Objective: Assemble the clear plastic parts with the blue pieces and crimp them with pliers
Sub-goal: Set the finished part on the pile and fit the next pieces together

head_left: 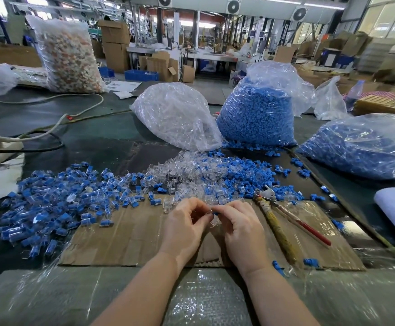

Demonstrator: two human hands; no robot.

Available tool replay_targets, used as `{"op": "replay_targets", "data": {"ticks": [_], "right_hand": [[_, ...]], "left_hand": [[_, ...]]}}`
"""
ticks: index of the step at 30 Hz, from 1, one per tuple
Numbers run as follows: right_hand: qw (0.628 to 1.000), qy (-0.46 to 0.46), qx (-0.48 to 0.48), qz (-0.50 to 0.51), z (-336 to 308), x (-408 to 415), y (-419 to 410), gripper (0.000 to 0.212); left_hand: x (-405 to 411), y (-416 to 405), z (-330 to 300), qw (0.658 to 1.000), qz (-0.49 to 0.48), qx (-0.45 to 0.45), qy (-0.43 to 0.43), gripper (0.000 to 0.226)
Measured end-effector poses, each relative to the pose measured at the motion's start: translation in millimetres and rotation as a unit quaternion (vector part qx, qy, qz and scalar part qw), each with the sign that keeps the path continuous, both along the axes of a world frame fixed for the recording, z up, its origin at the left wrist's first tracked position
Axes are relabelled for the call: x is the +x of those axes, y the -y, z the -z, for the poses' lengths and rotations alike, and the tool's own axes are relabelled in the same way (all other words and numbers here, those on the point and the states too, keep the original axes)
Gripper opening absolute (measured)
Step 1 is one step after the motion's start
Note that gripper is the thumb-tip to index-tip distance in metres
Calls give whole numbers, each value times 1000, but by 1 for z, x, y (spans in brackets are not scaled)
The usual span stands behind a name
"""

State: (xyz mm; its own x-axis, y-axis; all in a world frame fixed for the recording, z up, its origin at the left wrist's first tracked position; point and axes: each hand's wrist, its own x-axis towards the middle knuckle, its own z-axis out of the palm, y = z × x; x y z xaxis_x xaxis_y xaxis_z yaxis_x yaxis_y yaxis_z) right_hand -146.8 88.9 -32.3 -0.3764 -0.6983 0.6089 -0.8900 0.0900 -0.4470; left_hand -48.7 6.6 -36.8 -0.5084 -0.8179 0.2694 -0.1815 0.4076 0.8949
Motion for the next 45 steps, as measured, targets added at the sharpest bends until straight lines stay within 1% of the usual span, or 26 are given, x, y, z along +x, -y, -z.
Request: {"op": "replay_targets", "data": {"ticks": [3,6,10,14,18,23,26,31,34,36,39,42,45], "right_hand": [[1000,3,-15,14,2,-1,1,22],[999,24,-21,17,3,-3,1,19],[998,42,-38,22,2,-2,0,10],[998,44,-32,17,3,0,0,12],[999,35,-10,23,3,2,1,15],[999,32,0,41,2,2,2,21],[999,30,4,42,3,2,2,22],[999,41,0,23,3,2,1,15],[999,34,-15,1,1,2,1,11],[999,32,-24,-13,1,2,1,15],[999,31,-17,-32,1,0,1,19],[999,30,-13,-34,1,-2,2,17],[999,30,-24,-32,1,-1,2,12]], "left_hand": [[0,1,1,999,-7,29,-31,15],[1,3,1,996,-20,51,-69,23],[1,3,2,995,-14,68,-73,25],[1,3,2,992,-21,86,-85,22],[1,3,1,994,1,89,-58,27],[4,0,-4,994,42,90,-40,23],[4,-2,-6,994,55,95,-31,27],[5,-2,-7,991,49,115,-48,20],[5,-1,-6,991,42,109,-60,22],[4,-1,-6,992,42,104,-64,23],[4,1,-5,993,46,99,-52,25],[4,2,-5,995,45,83,-38,23],[3,2,-5,994,46,87,-38,22]]}}
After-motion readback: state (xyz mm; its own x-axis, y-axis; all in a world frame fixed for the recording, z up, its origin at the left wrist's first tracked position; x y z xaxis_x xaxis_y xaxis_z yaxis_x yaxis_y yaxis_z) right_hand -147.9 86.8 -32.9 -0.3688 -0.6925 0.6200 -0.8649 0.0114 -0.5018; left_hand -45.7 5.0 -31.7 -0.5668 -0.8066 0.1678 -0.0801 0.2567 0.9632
